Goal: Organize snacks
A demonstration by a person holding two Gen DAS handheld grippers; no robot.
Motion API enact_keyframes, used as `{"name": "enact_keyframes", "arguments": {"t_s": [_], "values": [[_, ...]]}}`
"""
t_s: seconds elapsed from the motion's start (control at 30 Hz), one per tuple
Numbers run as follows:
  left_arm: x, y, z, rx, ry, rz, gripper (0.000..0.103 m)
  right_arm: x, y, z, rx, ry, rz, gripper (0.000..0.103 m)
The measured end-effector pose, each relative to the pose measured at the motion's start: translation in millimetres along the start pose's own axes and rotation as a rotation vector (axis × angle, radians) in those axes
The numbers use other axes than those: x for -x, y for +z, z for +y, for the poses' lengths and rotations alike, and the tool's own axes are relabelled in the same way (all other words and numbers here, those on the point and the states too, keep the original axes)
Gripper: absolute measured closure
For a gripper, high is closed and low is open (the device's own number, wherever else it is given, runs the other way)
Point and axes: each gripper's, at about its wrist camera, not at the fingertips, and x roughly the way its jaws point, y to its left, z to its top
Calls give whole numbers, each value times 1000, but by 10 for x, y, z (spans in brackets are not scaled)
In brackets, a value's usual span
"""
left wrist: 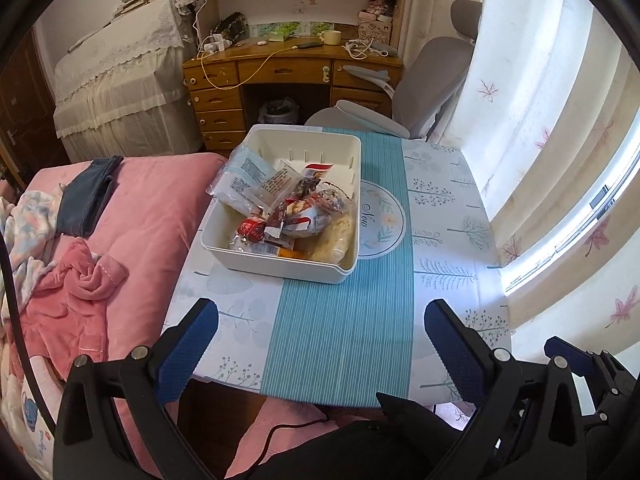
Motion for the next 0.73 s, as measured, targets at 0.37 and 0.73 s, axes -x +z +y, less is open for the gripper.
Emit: {"name": "enact_keyframes", "arguments": {"t_s": [0.37,0.73], "values": [[-37,3,-49,-16,-1,13,0,-57,-20,-28,-19,-6,23,0],[-56,5,-70,-17,1,19,0,-87,-24,-40,-25,-4,32,0]]}}
